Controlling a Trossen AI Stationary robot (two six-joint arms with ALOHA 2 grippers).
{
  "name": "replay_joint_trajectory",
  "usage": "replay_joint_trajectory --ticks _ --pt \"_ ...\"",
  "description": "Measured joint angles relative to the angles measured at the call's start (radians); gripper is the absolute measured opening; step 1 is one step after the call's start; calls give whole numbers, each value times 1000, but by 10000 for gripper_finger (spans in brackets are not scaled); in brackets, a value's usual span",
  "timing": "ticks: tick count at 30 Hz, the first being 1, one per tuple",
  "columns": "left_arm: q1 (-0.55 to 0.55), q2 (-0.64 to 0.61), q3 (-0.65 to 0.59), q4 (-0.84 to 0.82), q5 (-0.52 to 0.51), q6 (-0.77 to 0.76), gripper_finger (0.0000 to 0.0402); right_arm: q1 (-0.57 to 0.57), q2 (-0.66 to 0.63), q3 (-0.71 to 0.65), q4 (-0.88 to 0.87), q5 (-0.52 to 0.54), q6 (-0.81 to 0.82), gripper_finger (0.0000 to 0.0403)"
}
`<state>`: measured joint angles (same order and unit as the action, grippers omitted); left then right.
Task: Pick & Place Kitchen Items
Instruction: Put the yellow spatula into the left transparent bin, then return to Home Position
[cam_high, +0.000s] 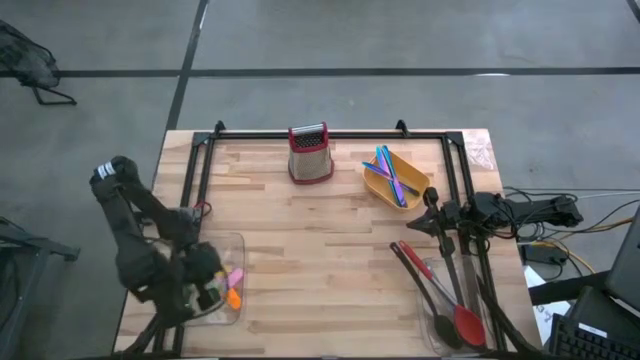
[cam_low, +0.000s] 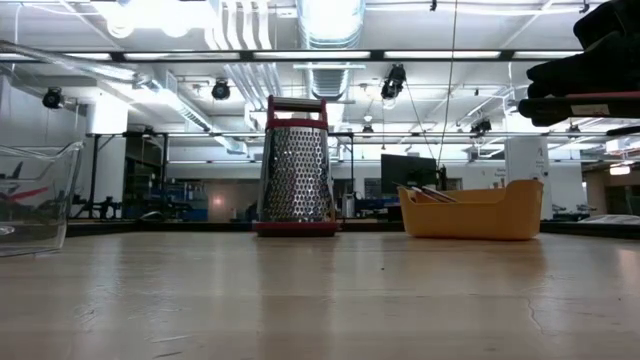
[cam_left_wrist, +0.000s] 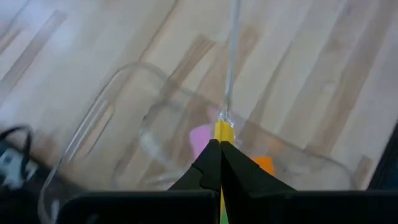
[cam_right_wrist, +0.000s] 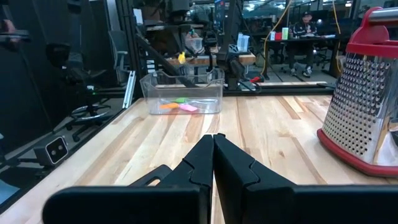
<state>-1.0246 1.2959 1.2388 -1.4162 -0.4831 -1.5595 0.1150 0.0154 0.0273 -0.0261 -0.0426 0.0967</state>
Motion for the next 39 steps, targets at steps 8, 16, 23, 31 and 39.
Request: replay_joint_trajectory --ticks 8,16,23,31,39 --pt "-199 31 -1 -135 25 -376 0 0 0 0 0 0 0 9" --pt "-285 108 -28 -154 161 -616 0 0 0 0 0 0 0 9" --pt "-283 140 -82 -100 226 -666 9 0 0 0 0 0 0 9" --pt "-259 141 -123 -60 149 -687 72 0 0 0 0 0 0 9" --pt "-220 139 -124 -61 -500 -540 129 0 0 0 0 0 0 9"
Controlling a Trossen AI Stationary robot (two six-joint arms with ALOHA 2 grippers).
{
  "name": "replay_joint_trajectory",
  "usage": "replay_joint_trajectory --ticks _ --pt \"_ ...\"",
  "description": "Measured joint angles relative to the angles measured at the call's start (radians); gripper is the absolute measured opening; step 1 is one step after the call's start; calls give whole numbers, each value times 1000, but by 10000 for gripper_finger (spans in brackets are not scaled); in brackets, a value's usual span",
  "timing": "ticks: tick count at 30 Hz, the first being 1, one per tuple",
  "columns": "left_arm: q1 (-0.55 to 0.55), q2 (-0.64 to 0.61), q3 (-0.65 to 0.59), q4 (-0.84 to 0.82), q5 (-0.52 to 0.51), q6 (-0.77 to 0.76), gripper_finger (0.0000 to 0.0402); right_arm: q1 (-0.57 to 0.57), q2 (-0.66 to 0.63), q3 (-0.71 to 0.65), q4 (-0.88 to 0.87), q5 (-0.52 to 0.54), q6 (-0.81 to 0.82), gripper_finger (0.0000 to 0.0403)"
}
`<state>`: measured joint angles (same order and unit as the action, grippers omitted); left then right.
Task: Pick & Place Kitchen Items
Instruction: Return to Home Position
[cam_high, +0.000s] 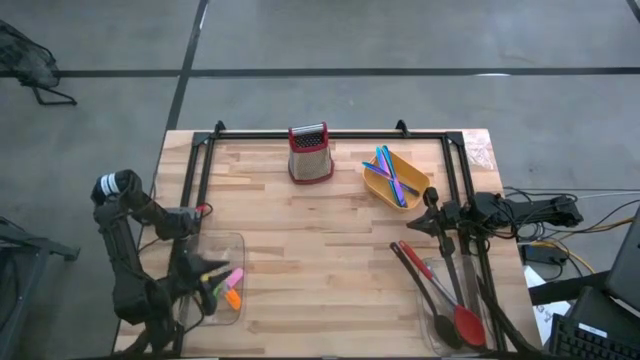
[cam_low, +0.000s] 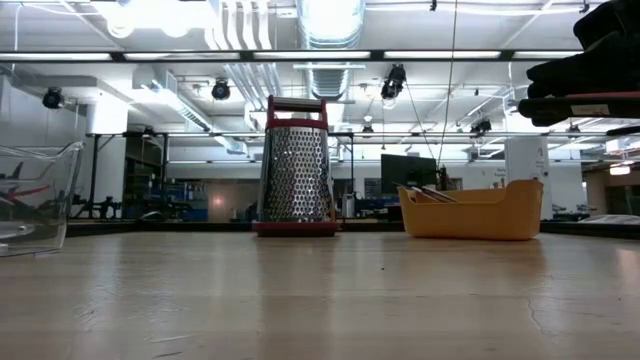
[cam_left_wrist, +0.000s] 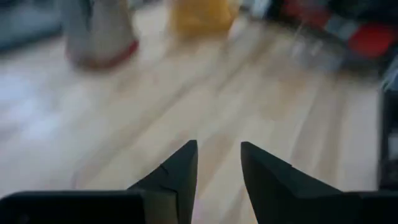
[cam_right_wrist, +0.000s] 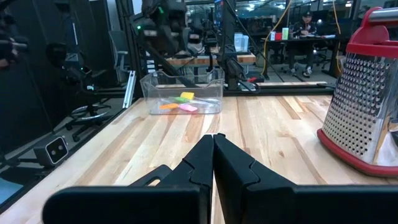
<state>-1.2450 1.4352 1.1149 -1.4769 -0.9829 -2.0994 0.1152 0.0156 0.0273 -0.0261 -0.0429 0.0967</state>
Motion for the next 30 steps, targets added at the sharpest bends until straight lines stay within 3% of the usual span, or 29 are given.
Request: replay_joint_trajectory --ticks 2,6,8,11,15,18,22,25,30 --pt "43 -7 -3 4 -94 34 124 0 0 0 0 0 0 9" --pt "192 -16 -45 105 -19 189 87 0 0 0 0 0 0 9" --pt "267 -17 -70 259 -16 398 57 0 0 0 0 0 0 9" --pt "383 -23 -124 603 16 828 11 0 0 0 0 0 0 9" --pt "539 -29 -207 1073 42 1335 5 0 0 0 0 0 0 9" --pt "681 -40 -259 1298 195 1573 4 0 0 0 0 0 0 9" --pt "863 -67 -339 1537 417 1749 4 0 0 0 0 0 0 9" --pt "969 -104 -404 1669 501 1863 4 0 0 0 0 0 0 9" --pt "1110 -268 -516 1678 594 1895 4 0 0 0 0 0 0 9"
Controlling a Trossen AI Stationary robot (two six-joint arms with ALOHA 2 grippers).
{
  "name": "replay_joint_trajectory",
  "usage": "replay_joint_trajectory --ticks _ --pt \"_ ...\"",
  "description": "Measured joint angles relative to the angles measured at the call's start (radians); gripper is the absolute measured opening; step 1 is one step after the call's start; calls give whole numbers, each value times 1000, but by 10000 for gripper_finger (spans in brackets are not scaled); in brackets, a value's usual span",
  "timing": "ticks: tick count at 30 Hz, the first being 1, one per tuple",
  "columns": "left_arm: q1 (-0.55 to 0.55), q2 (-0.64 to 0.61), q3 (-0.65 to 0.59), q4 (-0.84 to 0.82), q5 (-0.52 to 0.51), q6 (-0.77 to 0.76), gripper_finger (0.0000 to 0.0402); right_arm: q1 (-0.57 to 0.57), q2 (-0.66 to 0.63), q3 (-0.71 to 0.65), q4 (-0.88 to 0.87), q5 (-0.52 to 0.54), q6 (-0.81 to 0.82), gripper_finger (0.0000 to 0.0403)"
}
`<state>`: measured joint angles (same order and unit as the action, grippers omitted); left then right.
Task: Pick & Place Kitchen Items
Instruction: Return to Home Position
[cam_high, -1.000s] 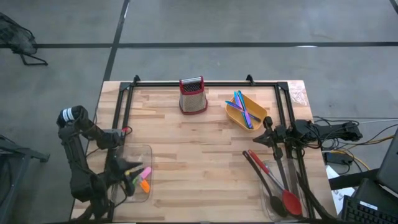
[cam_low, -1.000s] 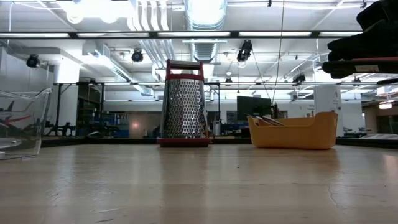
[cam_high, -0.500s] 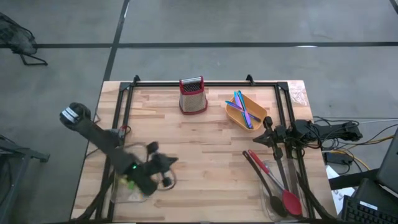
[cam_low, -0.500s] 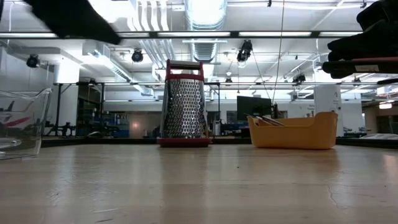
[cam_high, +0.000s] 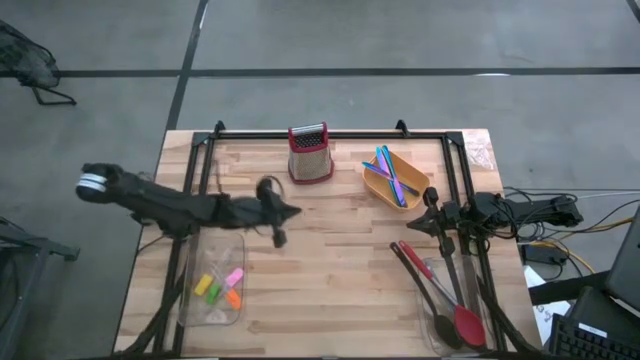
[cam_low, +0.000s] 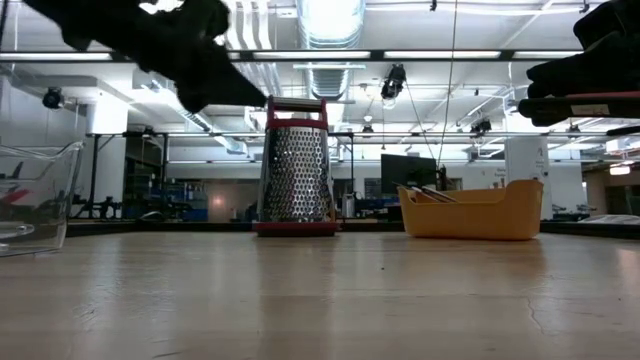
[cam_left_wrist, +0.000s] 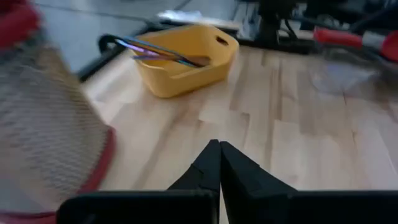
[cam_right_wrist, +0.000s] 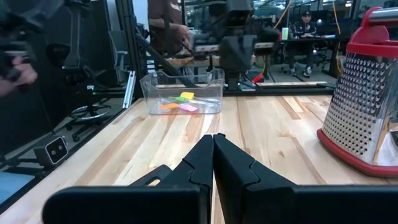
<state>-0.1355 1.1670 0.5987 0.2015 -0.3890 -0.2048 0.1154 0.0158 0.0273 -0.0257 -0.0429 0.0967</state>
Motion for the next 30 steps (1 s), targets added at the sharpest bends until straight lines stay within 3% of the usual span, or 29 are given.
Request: replay_joint_trajectory --ticks 7,15,30 --pt "78 -349 -240 30 19 83 3 0 0 0 0 0 0 9" --pt "79 -707 -383 24 88 97 3 0 0 0 0 0 0 9" --pt "77 -984 -564 -17 138 129 7 0 0 0 0 0 0 9"
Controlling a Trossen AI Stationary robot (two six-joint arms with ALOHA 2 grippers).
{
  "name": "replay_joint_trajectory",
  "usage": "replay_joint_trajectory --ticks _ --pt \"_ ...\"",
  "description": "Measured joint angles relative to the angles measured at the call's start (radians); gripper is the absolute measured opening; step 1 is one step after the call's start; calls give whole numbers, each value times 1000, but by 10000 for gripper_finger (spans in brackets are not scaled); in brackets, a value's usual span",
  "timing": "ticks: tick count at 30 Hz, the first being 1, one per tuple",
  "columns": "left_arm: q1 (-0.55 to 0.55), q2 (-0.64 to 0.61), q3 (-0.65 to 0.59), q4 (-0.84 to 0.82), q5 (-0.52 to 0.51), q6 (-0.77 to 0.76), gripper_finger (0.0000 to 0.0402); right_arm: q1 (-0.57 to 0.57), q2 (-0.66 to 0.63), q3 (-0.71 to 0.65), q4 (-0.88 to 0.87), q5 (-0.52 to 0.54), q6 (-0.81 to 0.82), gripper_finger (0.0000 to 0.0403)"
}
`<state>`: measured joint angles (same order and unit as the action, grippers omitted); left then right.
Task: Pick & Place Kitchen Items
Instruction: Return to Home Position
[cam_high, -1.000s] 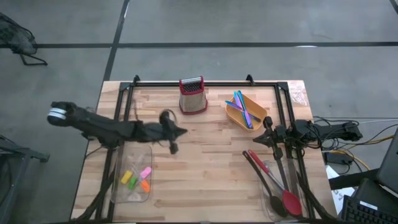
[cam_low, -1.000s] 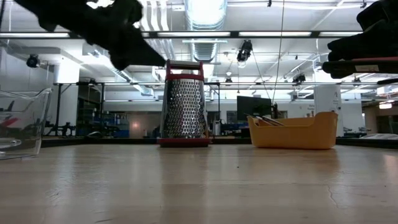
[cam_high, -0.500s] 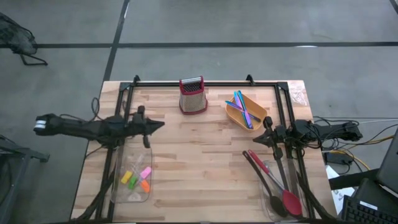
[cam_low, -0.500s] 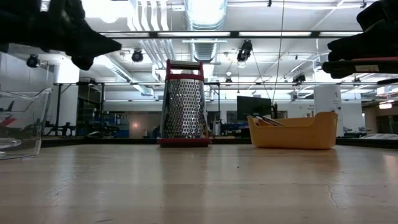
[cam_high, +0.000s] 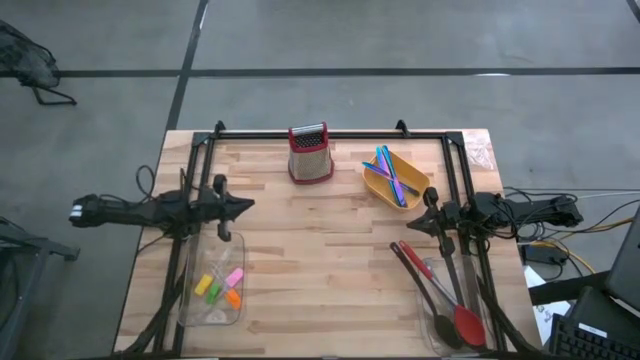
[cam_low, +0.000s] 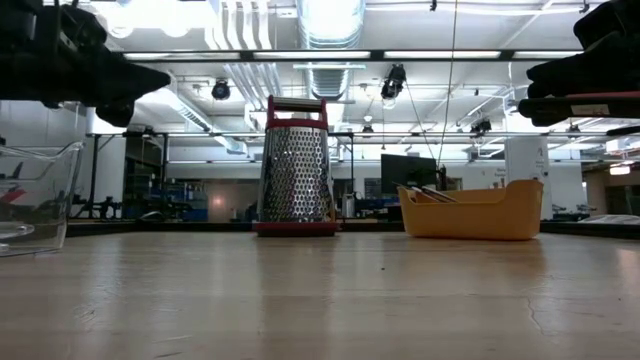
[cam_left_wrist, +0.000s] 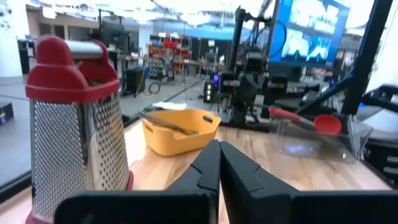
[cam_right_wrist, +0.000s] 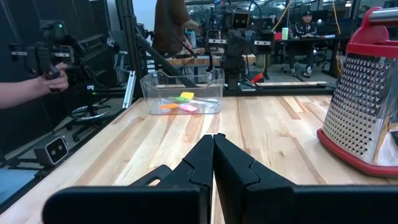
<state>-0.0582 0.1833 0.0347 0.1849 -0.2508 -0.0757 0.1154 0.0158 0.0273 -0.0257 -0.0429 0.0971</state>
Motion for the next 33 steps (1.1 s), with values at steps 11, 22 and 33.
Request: replay_joint_trajectory --ticks 11,22,33 --pt "0 -44 -25 -13 -46 28 20 0 0 0 0 0 0 9" --pt "0 -43 -26 -29 -46 -214 16 0 0 0 0 0 0 9" --pt "0 -43 -27 -29 -46 -213 25 0 0 0 0 0 0 9"
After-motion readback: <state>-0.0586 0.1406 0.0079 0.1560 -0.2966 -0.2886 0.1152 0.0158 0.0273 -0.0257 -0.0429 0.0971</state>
